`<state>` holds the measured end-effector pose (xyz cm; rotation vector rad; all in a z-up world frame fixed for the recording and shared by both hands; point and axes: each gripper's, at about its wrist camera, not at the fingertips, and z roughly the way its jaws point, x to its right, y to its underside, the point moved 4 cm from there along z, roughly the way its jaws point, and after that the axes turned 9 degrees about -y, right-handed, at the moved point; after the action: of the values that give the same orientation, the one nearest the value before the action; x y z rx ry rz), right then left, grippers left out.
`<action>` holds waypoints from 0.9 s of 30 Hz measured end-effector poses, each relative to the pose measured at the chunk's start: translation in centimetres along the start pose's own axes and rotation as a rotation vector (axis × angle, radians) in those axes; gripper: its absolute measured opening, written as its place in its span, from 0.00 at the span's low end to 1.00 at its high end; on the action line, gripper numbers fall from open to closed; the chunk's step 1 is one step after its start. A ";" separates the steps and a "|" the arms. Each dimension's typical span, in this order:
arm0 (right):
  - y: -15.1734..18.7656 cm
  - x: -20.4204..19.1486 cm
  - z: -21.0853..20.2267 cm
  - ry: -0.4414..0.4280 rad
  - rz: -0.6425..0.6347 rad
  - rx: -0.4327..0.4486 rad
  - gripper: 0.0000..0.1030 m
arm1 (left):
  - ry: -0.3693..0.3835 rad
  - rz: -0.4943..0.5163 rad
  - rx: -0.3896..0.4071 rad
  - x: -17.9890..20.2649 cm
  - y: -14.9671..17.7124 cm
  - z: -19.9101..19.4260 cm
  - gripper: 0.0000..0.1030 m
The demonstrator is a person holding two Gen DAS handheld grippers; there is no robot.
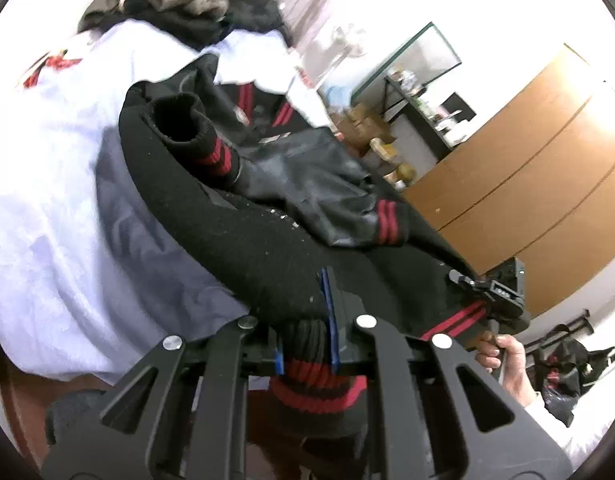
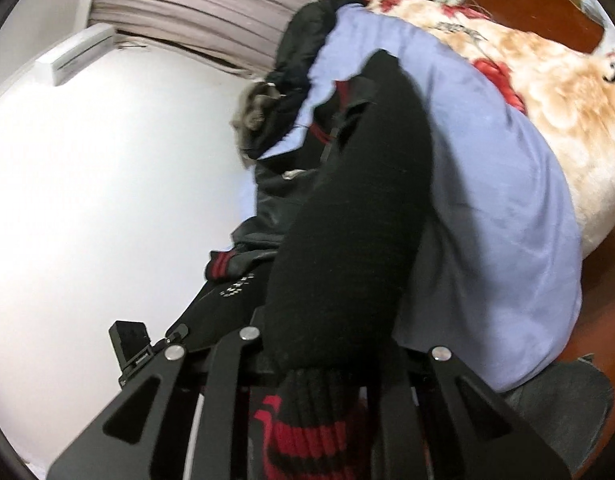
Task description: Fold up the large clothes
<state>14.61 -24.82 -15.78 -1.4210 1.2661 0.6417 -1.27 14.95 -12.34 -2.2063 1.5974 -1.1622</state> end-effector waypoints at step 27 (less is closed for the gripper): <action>-4.2 -4.0 -4.4 -0.218 0.256 0.189 0.19 | 0.298 -0.388 0.148 -1.9 -2.7 -4.6 0.15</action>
<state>16.27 -28.16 -9.45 -1.0149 1.3064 0.8039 -2.66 19.00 -8.68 -2.3966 1.1471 -1.7239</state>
